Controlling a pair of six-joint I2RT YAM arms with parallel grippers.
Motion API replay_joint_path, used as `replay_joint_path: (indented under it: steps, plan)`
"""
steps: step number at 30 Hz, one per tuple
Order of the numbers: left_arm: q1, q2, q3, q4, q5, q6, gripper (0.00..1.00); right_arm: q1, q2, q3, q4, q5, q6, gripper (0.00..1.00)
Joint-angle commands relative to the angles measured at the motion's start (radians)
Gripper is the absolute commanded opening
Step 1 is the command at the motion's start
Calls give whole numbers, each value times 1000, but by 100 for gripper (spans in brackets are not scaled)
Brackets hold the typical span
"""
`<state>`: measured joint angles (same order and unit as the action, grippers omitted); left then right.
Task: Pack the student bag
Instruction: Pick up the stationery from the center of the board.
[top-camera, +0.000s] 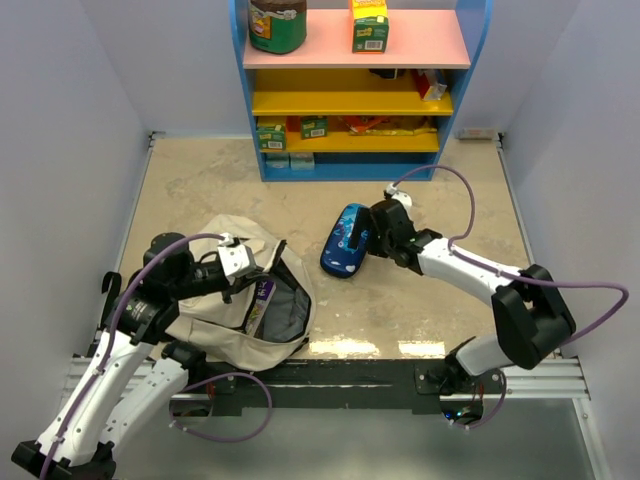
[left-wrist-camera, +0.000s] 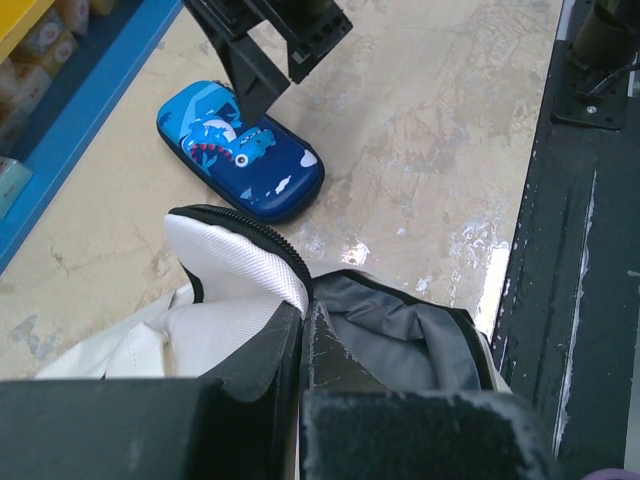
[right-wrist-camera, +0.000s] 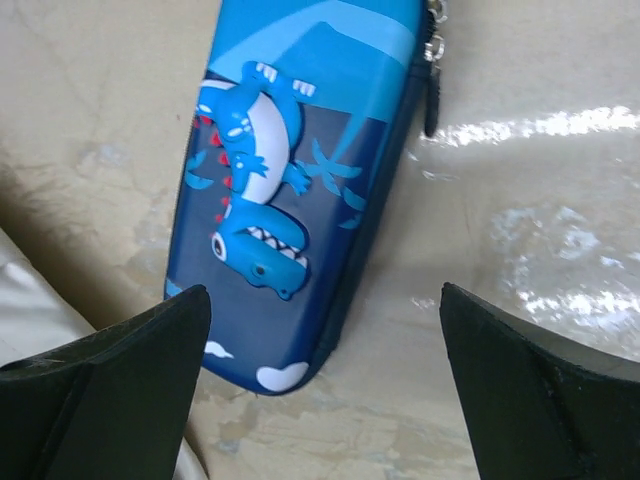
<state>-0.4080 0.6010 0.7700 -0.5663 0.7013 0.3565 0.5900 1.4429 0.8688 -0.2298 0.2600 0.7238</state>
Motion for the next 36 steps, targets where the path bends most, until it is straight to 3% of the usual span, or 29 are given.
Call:
replay_joint_path:
  steps: [1, 4, 13, 24, 27, 31, 35, 36]
  plan:
    - [1, -10, 35, 108, 76, -19, 0, -25, 31, -1, 173, -97, 28, 99]
    - [3, -3, 38, 105, 79, -16, 0, -25, 60, -7, 225, -113, 48, 99]
    - [14, 3, 48, 106, 89, -14, 0, -24, 238, 78, 139, -82, 91, 99]
    - [17, 5, 34, 123, 115, -39, 0, 4, 272, 56, 300, -73, 152, 98]
    - [15, 0, 29, 121, 127, -40, 0, 31, 292, 78, 319, -33, 147, 94]
    - [17, -3, 22, 117, 147, -53, 0, 66, 336, 143, 233, 42, 150, 75]
    - [18, 0, 17, 125, 148, -60, 1, 88, 340, 168, 188, 93, 151, 37]
    - [18, -1, 17, 123, 148, -59, 0, 91, 333, 165, 193, 93, 149, 33]
